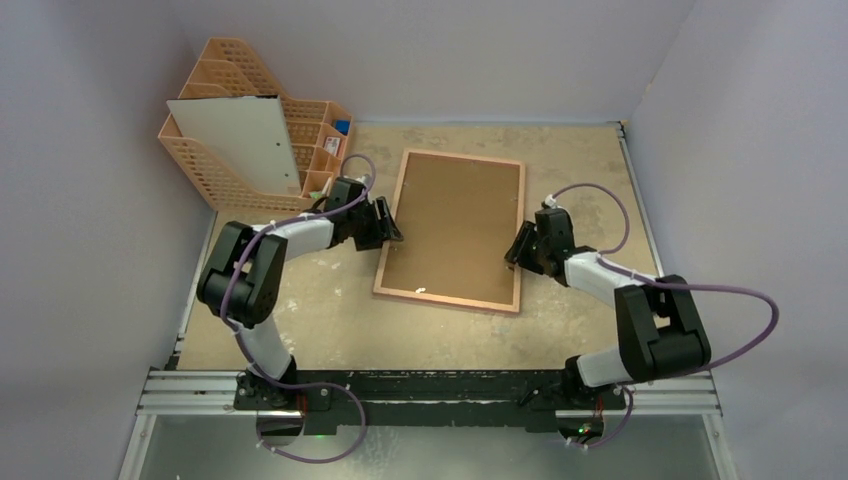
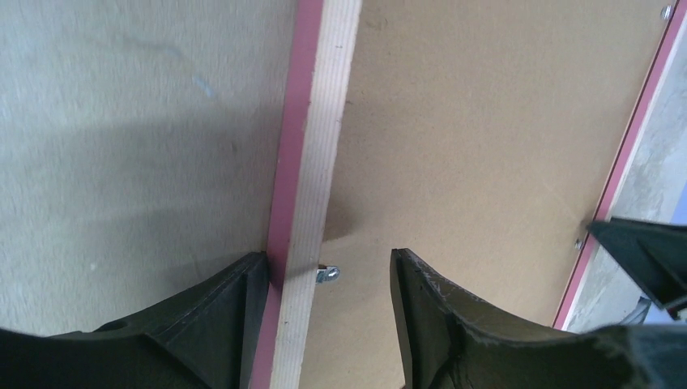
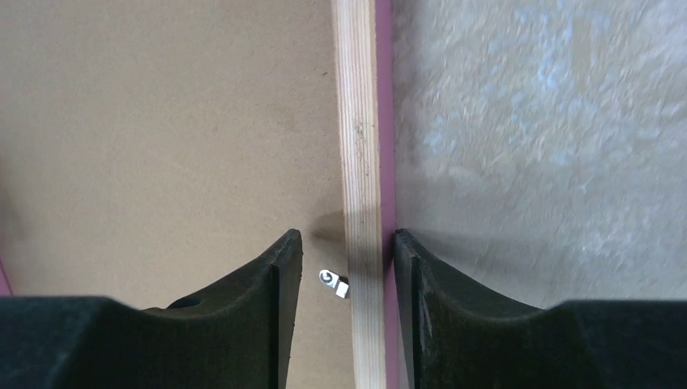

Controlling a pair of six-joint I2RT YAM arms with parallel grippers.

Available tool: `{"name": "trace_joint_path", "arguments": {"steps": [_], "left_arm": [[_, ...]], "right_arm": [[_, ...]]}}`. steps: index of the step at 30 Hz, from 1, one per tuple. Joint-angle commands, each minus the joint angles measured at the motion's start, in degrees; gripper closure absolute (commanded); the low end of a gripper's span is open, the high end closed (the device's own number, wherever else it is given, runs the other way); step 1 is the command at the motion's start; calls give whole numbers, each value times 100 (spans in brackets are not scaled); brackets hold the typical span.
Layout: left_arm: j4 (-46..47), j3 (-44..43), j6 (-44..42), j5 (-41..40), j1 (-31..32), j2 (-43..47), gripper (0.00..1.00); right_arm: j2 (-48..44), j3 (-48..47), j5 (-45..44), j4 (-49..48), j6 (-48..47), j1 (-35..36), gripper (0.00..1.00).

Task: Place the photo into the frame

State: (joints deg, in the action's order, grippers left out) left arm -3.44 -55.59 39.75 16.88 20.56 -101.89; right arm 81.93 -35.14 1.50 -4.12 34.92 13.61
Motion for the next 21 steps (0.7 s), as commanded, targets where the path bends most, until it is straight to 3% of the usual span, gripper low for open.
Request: {"name": "trace_joint_path", "arguments": {"steps": [1, 9, 16, 21], "left_arm": [[444, -282, 19, 607, 162, -491, 42], [405, -922, -192, 1135, 279, -1445, 43], [355, -1450, -409, 1342, 350, -2080, 44], [362, -1408, -429, 1213, 368, -2201, 44]], "right_arm": [[-348, 483, 1699, -348, 621, 209, 53], [-21, 923, 3638, -958, 543, 332, 51], [128, 1032, 4061, -1117, 414, 401, 48], [220, 919, 3848, -762, 204, 402, 46]]}}
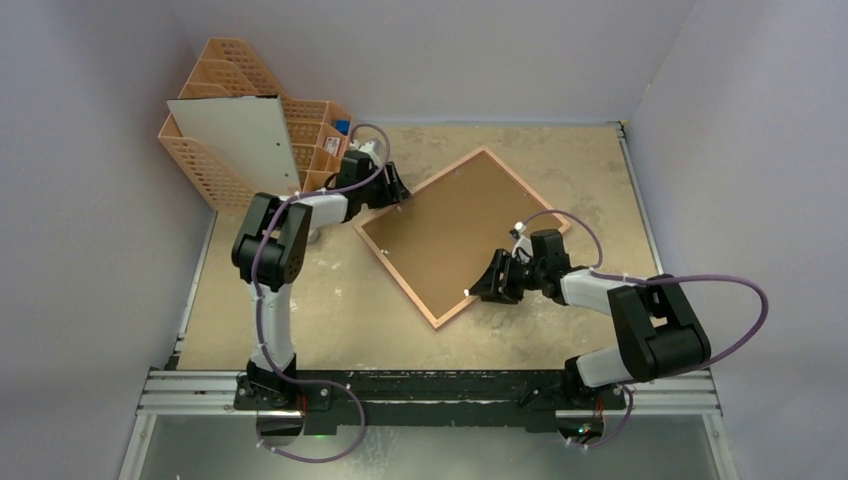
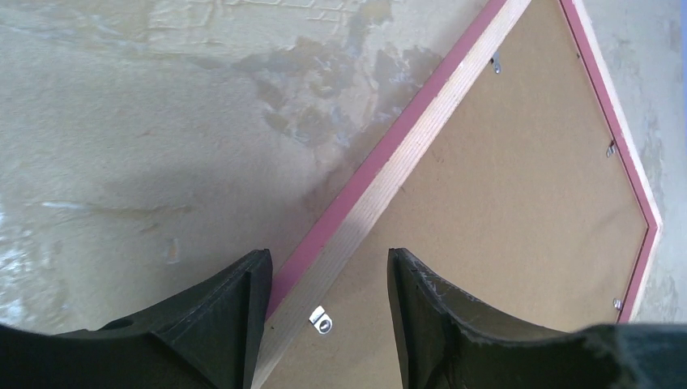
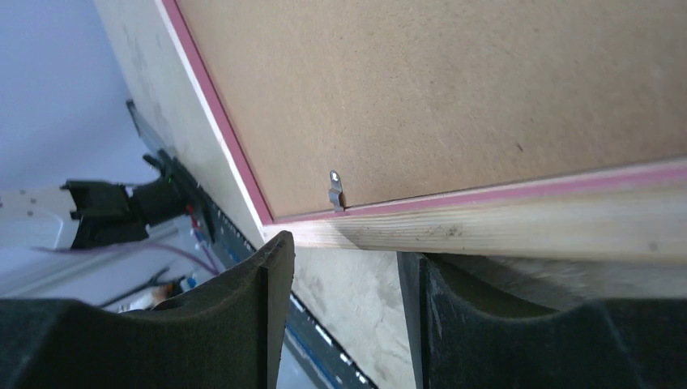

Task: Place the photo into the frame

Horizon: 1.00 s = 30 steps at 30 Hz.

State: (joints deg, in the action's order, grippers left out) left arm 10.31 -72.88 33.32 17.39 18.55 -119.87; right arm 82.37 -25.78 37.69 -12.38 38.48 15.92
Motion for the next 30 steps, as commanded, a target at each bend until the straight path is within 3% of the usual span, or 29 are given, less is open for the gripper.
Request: {"name": "trace_joint_path", "arguments": {"steps": [1, 12, 20, 27, 30], "left_arm": [[-968, 385, 226, 1106, 571, -368, 44], [-1009, 761, 87, 275, 571, 119, 46], [-1774, 158, -257, -292, 571, 206, 44], [-2384, -55, -367, -1258, 571, 957, 38], [-2566, 228, -273, -1712, 571, 1468, 37]], "right_arm": [[143, -53, 63, 198, -190, 174, 46], [-436, -365, -1761, 1366, -50, 165, 44], [-1686, -680, -2564, 2618, -230, 161, 29], [-2224, -1017, -2735, 2611, -243, 159, 26], [-1974, -1133, -2293, 1917, -406, 167, 31]]}}
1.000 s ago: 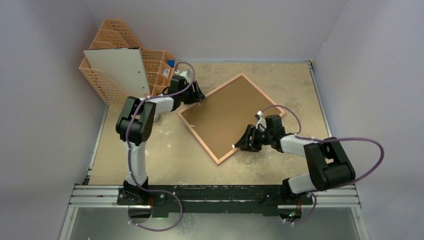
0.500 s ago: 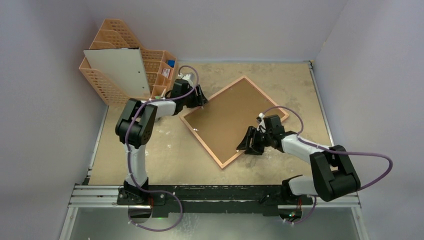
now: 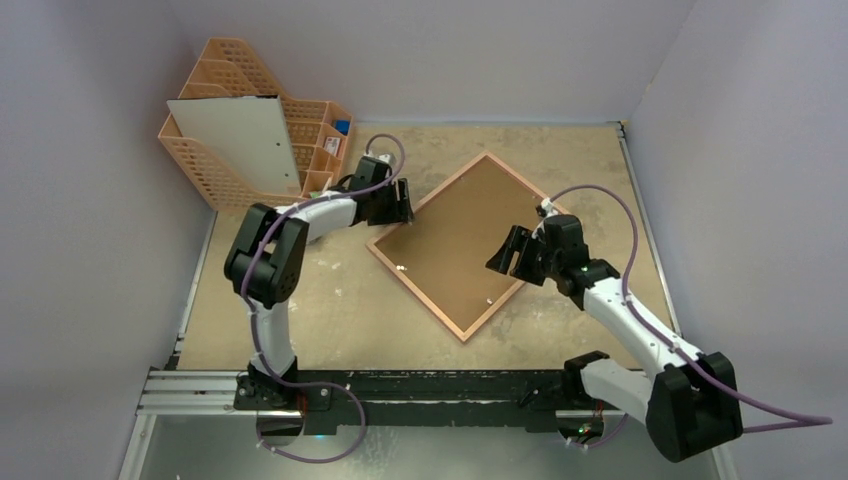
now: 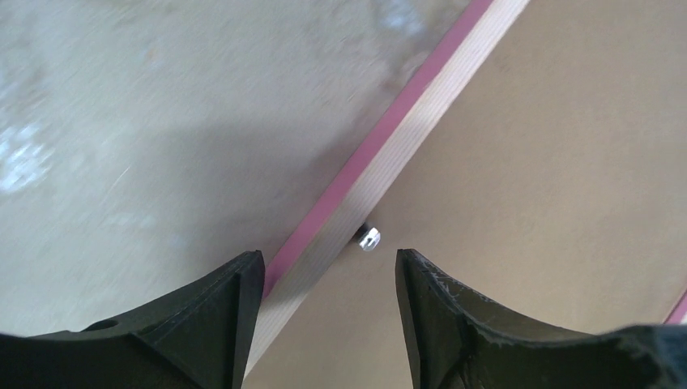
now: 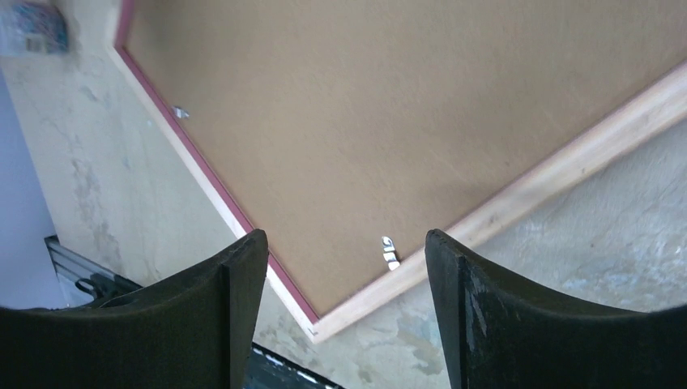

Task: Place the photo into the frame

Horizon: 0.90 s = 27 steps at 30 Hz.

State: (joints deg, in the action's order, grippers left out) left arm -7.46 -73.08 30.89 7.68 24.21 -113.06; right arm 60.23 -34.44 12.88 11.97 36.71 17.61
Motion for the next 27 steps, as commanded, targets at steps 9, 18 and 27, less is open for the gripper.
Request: {"name": "trace_joint_path", "arguments": {"steps": [9, 18, 27], "left_arm": [[-984, 1948, 799, -1362, -2, 2784, 37], [573, 3527, 1824, -89, -3, 3196, 52], [1080, 3592, 1845, 111, -1, 2697, 63]], "right_arm": [[2596, -1523, 1144, -2528, -347, 866, 44], [4822, -3205, 1959, -2479, -659, 1632, 64], [5483, -3523, 2011, -2336, -742, 1938, 68]]}}
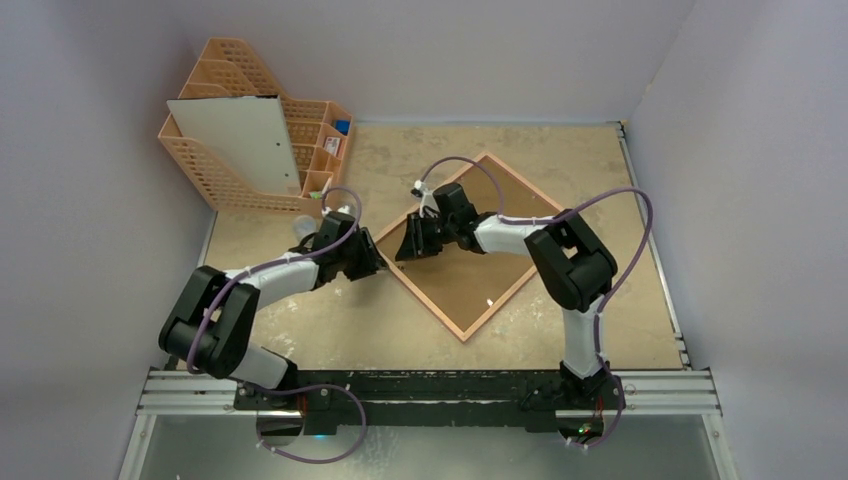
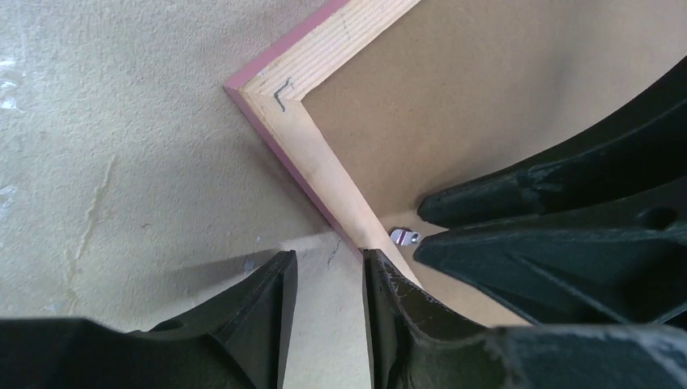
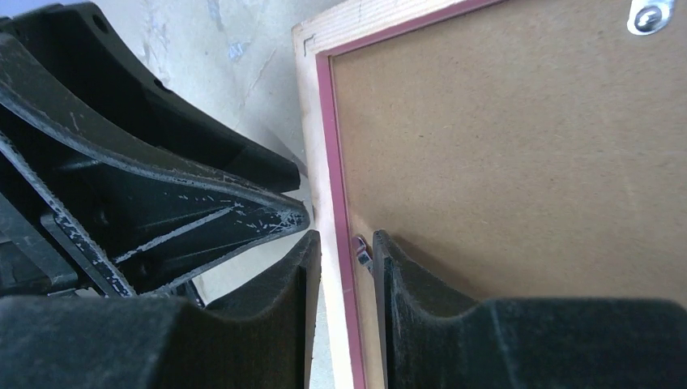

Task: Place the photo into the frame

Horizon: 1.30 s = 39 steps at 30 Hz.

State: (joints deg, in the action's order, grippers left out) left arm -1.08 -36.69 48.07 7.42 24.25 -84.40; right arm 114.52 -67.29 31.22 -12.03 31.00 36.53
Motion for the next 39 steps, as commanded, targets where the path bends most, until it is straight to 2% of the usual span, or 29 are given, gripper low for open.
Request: {"name": "trace_joint_path", "arguments": {"steps": [1, 11, 39], "left_arm": [[473, -30, 124, 141, -10, -192, 63], [451, -18, 125, 73, -8, -390, 67], [154, -112, 169, -238, -27, -638, 70]], "right_arm": [[99, -259, 167, 75, -186, 65, 67], [317, -263, 407, 280, -393, 153, 71], [237, -109, 482, 1288, -1053, 170, 68]]}}
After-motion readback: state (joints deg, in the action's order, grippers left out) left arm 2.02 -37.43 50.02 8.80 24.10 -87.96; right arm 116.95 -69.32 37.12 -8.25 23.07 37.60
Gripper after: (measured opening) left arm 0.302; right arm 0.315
